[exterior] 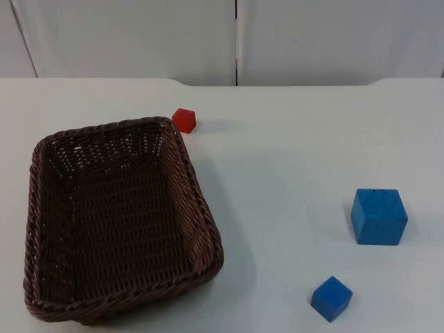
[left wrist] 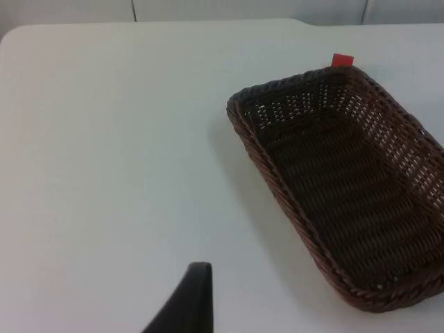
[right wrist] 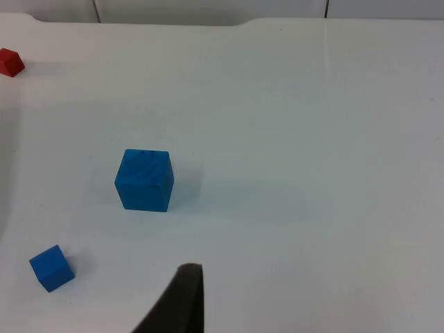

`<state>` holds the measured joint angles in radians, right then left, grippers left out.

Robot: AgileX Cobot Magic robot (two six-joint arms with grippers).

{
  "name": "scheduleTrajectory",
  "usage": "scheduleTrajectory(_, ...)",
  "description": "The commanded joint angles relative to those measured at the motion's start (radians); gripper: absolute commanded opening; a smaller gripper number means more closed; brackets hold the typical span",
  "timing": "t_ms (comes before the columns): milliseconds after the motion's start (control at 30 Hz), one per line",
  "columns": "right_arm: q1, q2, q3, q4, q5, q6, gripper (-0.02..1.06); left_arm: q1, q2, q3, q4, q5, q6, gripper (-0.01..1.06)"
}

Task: Pick up the basket with the left hand and place the largest block into the basket with the right hand.

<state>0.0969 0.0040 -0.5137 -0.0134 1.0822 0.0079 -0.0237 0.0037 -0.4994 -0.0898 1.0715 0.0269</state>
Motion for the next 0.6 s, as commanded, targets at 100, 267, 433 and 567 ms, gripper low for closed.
scheduleTrajectory(100,-0.008,-0.004,-0.001,-0.004,-0.003,0.000,1.05,0.002,-0.004,-0.029,-0.008,-0.048,-0.007,1.05)
scheduleTrajectory(267,-0.008,-0.004,-0.001,-0.004,-0.003,0.000,1.05,0.002,-0.004,-0.056,-0.006,-0.116,-0.007,1.05)
scheduleTrajectory(433,-0.008,-0.004,-0.001,-0.004,-0.003,0.000,1.05,0.002,0.003,-0.056,-0.010,-0.140,-0.007,1.05)
scheduleTrajectory(567,-0.008,-0.004,-0.001,-0.004,-0.003,0.000,1.05,0.002,0.029,-0.056,-0.026,-0.146,-0.007,1.05)
